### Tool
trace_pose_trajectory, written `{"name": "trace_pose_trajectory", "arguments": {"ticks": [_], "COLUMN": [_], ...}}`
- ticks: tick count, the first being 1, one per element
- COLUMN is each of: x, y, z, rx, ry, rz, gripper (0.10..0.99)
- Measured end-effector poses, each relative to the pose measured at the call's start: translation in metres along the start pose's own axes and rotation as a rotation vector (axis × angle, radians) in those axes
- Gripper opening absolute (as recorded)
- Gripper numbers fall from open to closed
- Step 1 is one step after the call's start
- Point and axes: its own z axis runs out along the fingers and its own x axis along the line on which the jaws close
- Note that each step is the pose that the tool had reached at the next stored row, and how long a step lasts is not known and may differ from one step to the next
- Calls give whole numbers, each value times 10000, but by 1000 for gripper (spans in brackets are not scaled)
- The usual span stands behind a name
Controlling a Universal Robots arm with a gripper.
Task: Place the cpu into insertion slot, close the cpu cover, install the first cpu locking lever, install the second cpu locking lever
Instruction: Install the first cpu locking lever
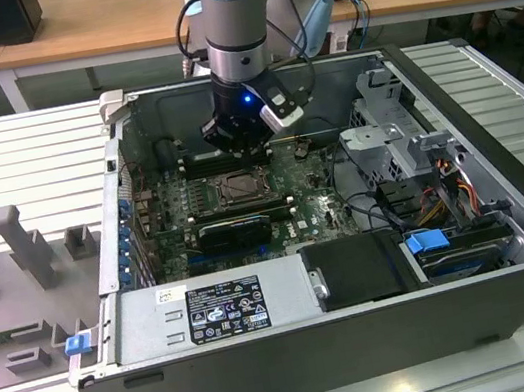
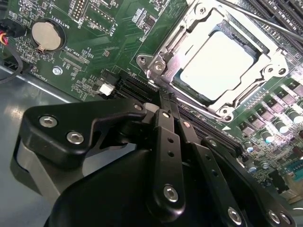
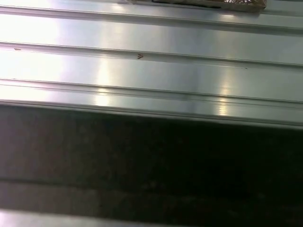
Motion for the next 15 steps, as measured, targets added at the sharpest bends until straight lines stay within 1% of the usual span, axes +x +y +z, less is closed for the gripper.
{"name": "trace_pose_trajectory", "arguments": {"ticks": [3, 8, 12, 14, 15], "x": [0, 0, 0, -2, -3], "y": [-1, -10, -24, -25, -24], "z": [2, 7, 30, 35, 36], "rx": [32, 38, 36, -32, -38], "ry": [1, 0, 2, -2, -4], "rz": [2, 1, 2, 2, 2], "gripper": [106, 106, 106, 106, 106]}}
